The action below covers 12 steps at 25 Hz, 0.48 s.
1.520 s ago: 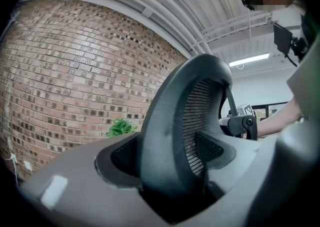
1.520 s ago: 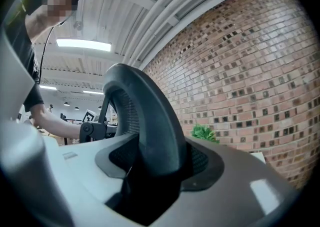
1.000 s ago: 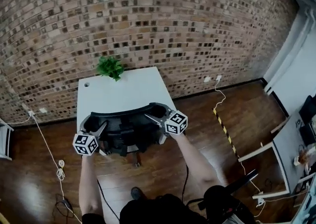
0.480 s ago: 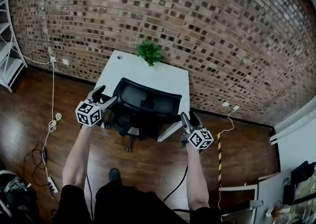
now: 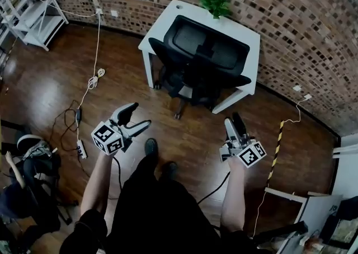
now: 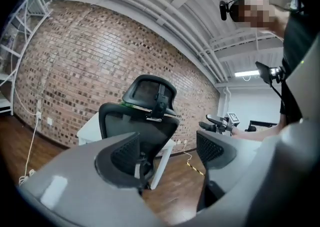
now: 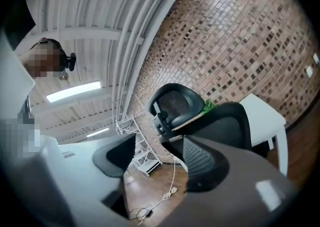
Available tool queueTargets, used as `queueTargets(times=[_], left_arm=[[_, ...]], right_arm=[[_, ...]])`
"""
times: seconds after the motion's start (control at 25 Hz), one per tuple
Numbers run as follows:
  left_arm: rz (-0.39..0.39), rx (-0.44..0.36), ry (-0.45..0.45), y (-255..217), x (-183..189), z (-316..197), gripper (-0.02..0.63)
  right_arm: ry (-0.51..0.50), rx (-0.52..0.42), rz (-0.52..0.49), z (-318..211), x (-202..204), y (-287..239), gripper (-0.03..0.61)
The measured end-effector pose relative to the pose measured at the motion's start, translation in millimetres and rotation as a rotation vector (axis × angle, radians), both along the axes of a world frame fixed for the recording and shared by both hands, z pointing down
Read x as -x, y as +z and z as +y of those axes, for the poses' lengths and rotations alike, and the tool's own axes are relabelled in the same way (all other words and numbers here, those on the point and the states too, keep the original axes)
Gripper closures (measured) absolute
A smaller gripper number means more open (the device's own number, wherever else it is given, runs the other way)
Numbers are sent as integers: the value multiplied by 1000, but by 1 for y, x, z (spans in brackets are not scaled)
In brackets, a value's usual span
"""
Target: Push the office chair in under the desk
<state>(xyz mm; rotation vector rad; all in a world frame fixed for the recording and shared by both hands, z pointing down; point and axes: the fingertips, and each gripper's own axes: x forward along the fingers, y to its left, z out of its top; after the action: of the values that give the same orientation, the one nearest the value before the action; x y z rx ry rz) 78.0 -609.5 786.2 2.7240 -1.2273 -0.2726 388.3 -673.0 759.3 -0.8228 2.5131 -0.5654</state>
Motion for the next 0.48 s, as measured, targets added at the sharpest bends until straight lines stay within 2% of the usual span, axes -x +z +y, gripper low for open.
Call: queueTargets(times=[0.04,0.12,0.2,0.28,0.36,0.4,0.48], left_arm=[[12,17,-13,17,4,12,164],[22,17,-22,20,12,30,164],[23,-11,-25,-7,22,45,164],[15,-51,-28,-51,33,61,171],[28,-93,-13,-113,32,95,179],[45,-115,2,-150,25,124,179],[68,-190,45,-230,9,191,179]], right_arm=[[0,10,0,9,1,21,290],[20,34,39,26,3,49,296],[48,63,95,39,7,56,331],[78,76,111,57,12,34,397],[96,44,90,94,14,-31,451],[107,-2,86,125,14,-81,451],[155,-192,96,202,21,-212,451]])
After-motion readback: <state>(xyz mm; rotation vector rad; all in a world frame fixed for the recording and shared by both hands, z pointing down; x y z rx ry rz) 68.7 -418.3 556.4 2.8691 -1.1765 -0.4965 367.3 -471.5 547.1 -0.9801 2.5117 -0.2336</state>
